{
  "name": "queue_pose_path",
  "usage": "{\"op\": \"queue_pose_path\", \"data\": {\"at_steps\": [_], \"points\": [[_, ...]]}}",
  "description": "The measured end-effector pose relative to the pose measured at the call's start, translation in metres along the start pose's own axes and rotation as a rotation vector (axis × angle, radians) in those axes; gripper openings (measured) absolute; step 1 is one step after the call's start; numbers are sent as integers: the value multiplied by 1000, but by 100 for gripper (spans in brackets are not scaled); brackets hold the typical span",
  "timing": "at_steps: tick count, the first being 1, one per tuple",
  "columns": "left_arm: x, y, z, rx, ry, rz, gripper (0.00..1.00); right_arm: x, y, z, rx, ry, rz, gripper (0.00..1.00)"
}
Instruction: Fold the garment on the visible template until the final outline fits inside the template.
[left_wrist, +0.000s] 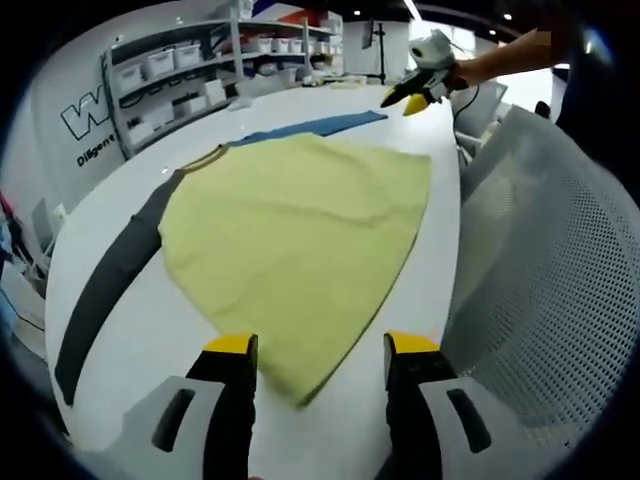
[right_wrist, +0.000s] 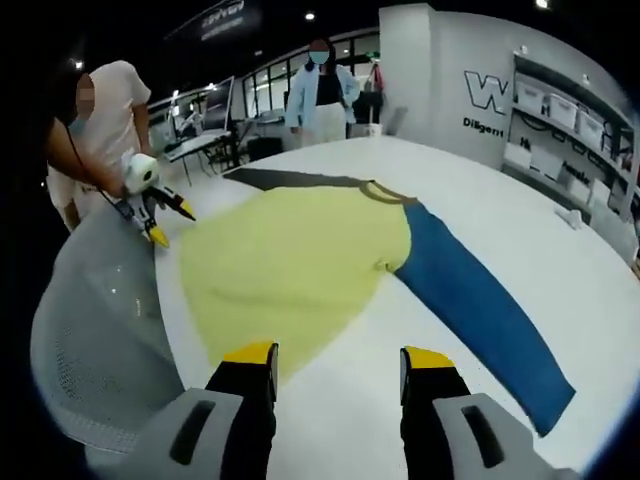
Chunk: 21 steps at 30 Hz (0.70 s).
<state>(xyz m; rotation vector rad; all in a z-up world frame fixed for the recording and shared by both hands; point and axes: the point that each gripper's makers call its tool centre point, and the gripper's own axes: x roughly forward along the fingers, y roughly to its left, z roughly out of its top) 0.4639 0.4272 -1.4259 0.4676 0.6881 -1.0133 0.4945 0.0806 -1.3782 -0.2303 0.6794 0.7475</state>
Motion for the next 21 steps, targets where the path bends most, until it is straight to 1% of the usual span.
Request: {"op": "queue_pose_path", "data": {"at_steps": [8,12,21], "points": [[2,-1,-3,7,8,-7,47,13,34,-12,-19,23,65,45],[3,1,-2,5,11,-10,45,18,46,-17,-20,30,84,45],[6,-1,-1,16,18,-23,44,23,57,-21,-21,38,100,45]]}}
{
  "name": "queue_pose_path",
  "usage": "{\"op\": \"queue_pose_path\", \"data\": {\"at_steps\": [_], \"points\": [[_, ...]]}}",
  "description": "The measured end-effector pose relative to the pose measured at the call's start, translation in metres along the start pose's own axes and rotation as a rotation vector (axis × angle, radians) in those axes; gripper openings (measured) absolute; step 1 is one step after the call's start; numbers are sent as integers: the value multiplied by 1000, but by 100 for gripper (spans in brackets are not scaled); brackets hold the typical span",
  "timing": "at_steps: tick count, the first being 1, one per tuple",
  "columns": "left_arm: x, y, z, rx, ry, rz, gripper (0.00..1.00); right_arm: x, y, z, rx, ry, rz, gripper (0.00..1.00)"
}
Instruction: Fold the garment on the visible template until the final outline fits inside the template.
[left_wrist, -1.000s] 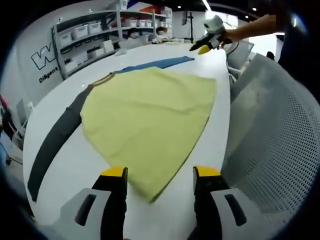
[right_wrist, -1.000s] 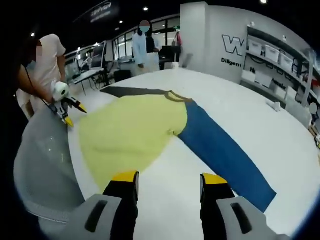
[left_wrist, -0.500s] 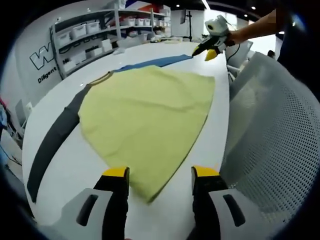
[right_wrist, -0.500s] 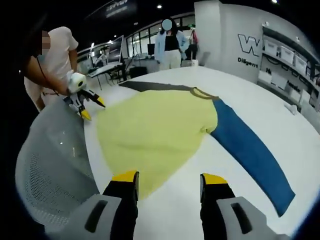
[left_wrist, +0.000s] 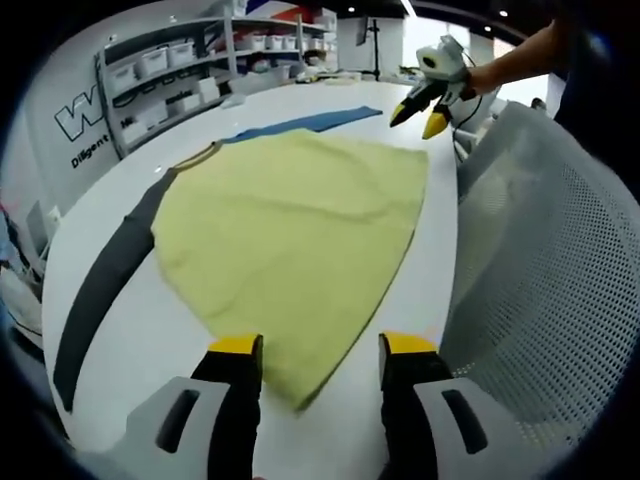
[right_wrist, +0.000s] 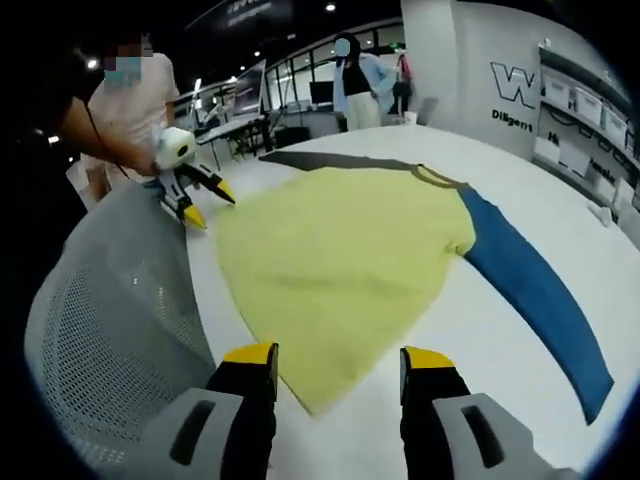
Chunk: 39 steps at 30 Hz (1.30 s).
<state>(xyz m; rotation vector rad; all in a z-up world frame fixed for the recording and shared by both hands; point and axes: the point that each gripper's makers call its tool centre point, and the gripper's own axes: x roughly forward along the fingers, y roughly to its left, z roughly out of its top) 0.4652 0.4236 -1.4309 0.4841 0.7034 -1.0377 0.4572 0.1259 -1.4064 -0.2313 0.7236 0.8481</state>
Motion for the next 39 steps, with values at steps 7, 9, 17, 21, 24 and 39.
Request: {"op": "queue_pose_path", "data": {"at_steps": [7,9,17,21,24,39], "points": [[1,0,-1,5,3,-2,43,7,13,-10,-14,27,24,45],[2,0,-2,2,4,-2,42,9,16,-14,-25,39,28,44],[5,-4,-8,8,24,-22,36,18,22,-23,-46,67,36,40],[5,-4,-8,7,26,-22,34,26,25,-28,-117,114,48,33],[5,-2,-8,-9,33,-15,29,29,22,-26,-151,113,35,27],[2,-9,-12,-99,99,-51,8,17,26,-40,-156,185,5,7]]}}
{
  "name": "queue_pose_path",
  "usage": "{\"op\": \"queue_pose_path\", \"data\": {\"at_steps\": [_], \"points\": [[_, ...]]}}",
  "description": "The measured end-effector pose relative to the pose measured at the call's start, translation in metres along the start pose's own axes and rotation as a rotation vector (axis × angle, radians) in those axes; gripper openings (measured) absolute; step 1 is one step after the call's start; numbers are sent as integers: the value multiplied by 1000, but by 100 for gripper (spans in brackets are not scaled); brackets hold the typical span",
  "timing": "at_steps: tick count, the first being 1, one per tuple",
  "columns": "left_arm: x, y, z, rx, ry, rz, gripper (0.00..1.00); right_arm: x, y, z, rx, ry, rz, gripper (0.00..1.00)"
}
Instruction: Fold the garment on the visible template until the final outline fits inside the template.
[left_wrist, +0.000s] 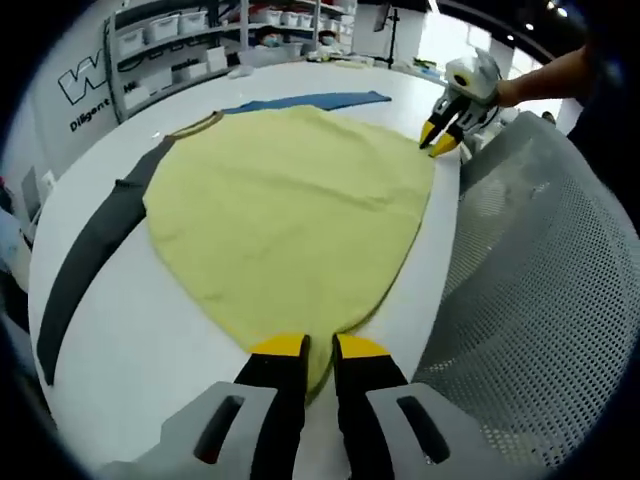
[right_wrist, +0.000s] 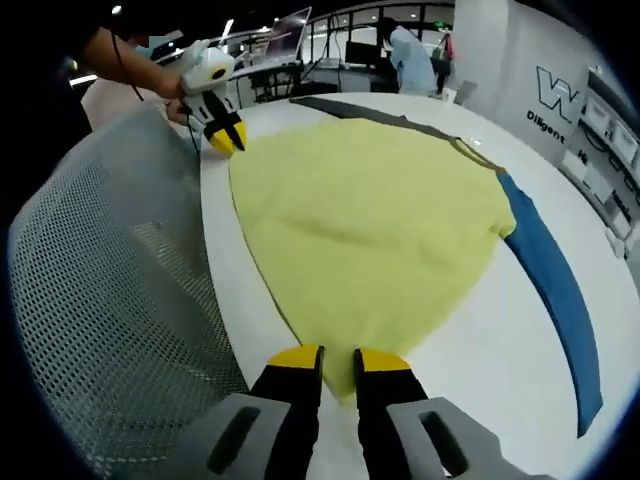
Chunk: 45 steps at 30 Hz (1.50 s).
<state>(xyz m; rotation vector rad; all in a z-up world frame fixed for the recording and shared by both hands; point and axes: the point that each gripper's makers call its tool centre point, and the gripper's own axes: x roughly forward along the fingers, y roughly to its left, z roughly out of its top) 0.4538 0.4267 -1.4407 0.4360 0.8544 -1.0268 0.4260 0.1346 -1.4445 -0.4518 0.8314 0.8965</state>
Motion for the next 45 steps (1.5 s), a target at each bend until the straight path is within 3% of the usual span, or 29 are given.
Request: {"op": "queue_pose_path", "data": {"at_steps": [11,14,19,25,29,34,40,45], "points": [[-1,-10,-2,-19,-7,-50,11,-2,9,-3,18,35,41,12],[-4,-8,1,3,-38,-41,12,-2,9,-3,19,44,52,14],[-18,24,17,-93,-172,78,27,-6,1,14,90,-50,18,38],[-34,68,13,-135,-218,221,40,-10,-6,24,98,-100,-6,52],[-50,97,14,-240,-290,291,46,-17,-12,37,127,-142,-26,60],[-66,139,2,-336,-306,411,49,-23,-17,43,146,-162,-42,60],[-77,162,-4,-392,-325,451,49,-27,-19,42,152,-157,-57,61],[-82,179,-12,-429,-315,503,52,-32,-23,47,167,-197,-89,74]]}}
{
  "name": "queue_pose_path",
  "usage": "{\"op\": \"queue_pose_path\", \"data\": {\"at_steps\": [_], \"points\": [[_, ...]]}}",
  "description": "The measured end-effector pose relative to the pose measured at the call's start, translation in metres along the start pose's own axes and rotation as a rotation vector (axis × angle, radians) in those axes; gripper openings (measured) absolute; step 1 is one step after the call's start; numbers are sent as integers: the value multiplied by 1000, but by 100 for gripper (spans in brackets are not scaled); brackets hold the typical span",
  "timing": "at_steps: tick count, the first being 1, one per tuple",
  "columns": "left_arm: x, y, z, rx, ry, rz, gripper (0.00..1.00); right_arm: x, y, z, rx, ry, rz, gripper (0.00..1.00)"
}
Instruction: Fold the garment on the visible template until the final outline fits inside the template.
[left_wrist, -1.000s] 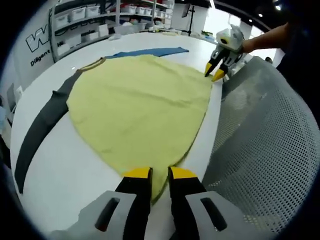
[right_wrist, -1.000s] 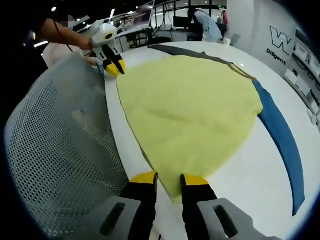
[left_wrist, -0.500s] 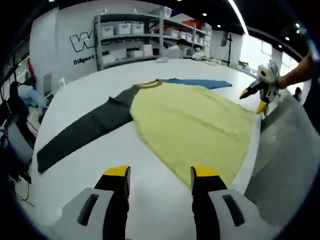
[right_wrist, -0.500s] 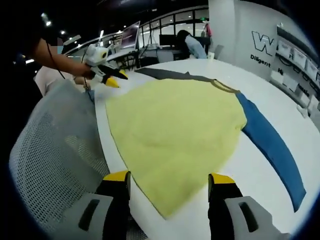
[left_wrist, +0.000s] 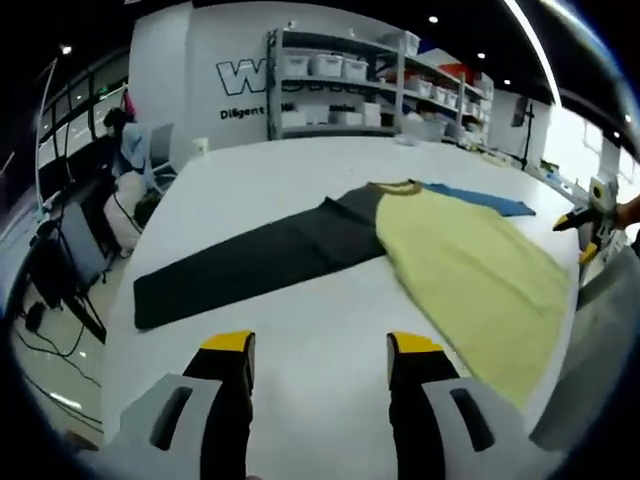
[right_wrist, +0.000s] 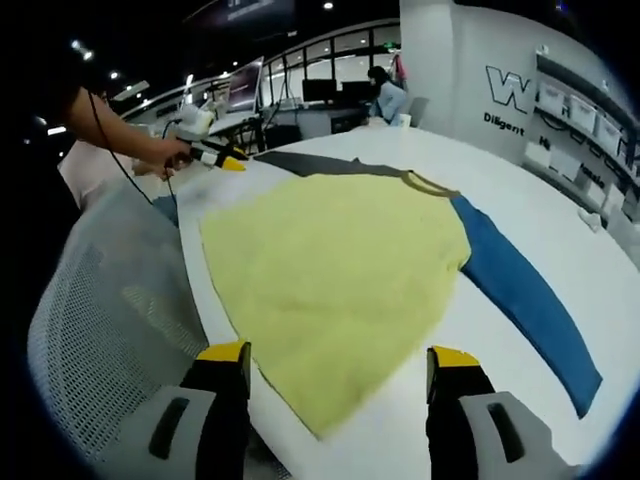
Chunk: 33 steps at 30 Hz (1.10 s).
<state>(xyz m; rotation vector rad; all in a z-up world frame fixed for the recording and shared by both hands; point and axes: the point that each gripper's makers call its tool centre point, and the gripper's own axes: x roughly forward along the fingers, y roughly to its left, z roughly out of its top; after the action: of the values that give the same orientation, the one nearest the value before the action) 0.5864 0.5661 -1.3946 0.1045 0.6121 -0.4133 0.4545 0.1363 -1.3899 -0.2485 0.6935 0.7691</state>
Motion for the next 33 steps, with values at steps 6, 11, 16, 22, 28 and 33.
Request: {"op": "queue_pose_path", "data": {"at_steps": [6,11,16,22,28,33], "points": [[3,40,3,-103,-18,115,57,-2,1,1,6,5,-3,78],[8,67,6,-178,-32,162,57,-3,0,0,-1,19,-7,78],[12,99,6,-239,-27,243,55,-4,-2,2,8,25,-16,78],[15,132,5,-336,-33,336,51,-4,-1,3,5,36,-20,77],[21,144,-3,-371,-9,360,43,-6,-4,4,13,38,-33,77],[27,150,-6,-397,2,360,36,-8,-5,0,12,52,-38,77]]}}
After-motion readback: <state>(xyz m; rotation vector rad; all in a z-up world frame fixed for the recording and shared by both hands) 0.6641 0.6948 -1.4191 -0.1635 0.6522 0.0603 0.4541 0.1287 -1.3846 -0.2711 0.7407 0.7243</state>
